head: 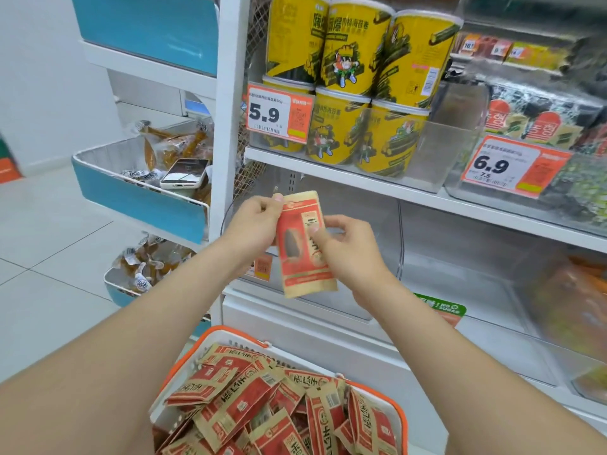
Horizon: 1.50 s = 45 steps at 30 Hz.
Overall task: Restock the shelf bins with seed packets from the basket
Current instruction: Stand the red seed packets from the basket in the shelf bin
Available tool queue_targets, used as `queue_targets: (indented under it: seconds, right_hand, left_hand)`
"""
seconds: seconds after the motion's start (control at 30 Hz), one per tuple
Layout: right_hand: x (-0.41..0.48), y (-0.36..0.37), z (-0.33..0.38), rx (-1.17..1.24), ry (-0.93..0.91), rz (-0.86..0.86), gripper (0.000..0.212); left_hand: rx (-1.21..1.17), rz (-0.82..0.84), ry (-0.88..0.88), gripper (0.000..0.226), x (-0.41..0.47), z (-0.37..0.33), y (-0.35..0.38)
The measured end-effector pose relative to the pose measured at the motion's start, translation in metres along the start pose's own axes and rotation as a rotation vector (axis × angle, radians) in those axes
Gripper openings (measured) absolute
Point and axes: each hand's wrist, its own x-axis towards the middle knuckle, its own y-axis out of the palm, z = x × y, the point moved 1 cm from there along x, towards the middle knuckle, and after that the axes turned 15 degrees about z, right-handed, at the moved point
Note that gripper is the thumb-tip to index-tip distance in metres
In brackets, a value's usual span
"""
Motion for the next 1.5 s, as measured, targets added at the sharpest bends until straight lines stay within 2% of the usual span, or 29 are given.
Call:
queue_targets:
  seconds: [0.07,0.13,0.2,0.27,0.33,0.4,0.43,0.5,0.67,0.8,0.9,1.03,1.1,1.2,1.27,1.4,1.5]
  right_hand:
    - [0.012,-0.007,-0.004,0.122,0.128,-0.089,0.020]
    - [0.025,-0.009,-0.006,0.256,0.233,-0.086,0.021]
    - [0.047,-0.005,-0.012,0.353,0.246,-0.123,0.017]
    - [0.073,0.005,-0.019,0.359,0.214,-0.222,0.014]
    - [0.098,0.013,-0.027,0.075,0.154,-0.321,0.014]
    - [0.118,0.023,-0.032,-0.203,0.090,-0.304,0.022]
    - [0.129,0.029,-0.036,-0.266,0.061,-0.260,0.024]
    - [0.152,0.039,-0.046,-0.299,0.054,-0.199,0.023]
    - [0.213,0.050,-0.053,-0.343,0.141,-0.214,0.023]
    - [0.247,0.052,-0.056,-0.376,0.170,-0.193,0.044]
    - [0.258,0.057,-0.063,-0.551,0.245,-0.113,0.060]
    - [0.265,0.061,-0.062,-0.691,0.261,-0.096,0.081]
    - [0.266,0.060,-0.061,-0.735,0.247,-0.100,0.074]
    - [0.264,0.053,-0.062,-0.714,0.278,-0.099,0.042]
    - [0.261,0.049,-0.061,-0.698,0.303,-0.110,0.032]
    - [0.246,0.048,-0.051,-0.665,0.328,-0.144,0.034]
    - [0.221,0.045,-0.039,-0.634,0.365,-0.147,0.034]
  left_hand:
    - [0.502,-0.030,0.113,0.046,0.004,0.007,-0.012]
    - [0.914,0.025,0.181,0.040,0.004,0.015,-0.017]
    - [1.205,0.209,0.117,0.046,0.006,0.029,-0.018]
    - [1.378,0.371,0.008,0.056,0.010,0.043,-0.019]
    - [1.384,0.464,-0.068,0.066,0.014,0.051,-0.024]
    - [1.329,0.506,-0.069,0.069,0.019,0.054,-0.032]
    - [1.315,0.516,-0.054,0.071,0.022,0.055,-0.035]
    - [1.292,0.510,-0.019,0.076,0.027,0.057,-0.041]
    - [1.203,0.437,0.070,0.077,0.039,0.060,-0.050]
    - [1.283,0.400,0.094,0.073,0.043,0.068,-0.048]
    - [1.310,0.384,0.102,0.074,0.044,0.071,-0.045]
    - [1.308,0.382,0.102,0.073,0.044,0.070,-0.044]
    - [1.304,0.380,0.097,0.073,0.044,0.069,-0.043]
    - [1.295,0.382,0.074,0.072,0.045,0.068,-0.042]
    - [1.276,0.391,0.038,0.072,0.046,0.068,-0.043]
    - [1.247,0.423,-0.024,0.071,0.044,0.066,-0.043]
    - [1.169,0.442,-0.070,0.061,0.040,0.060,-0.045]
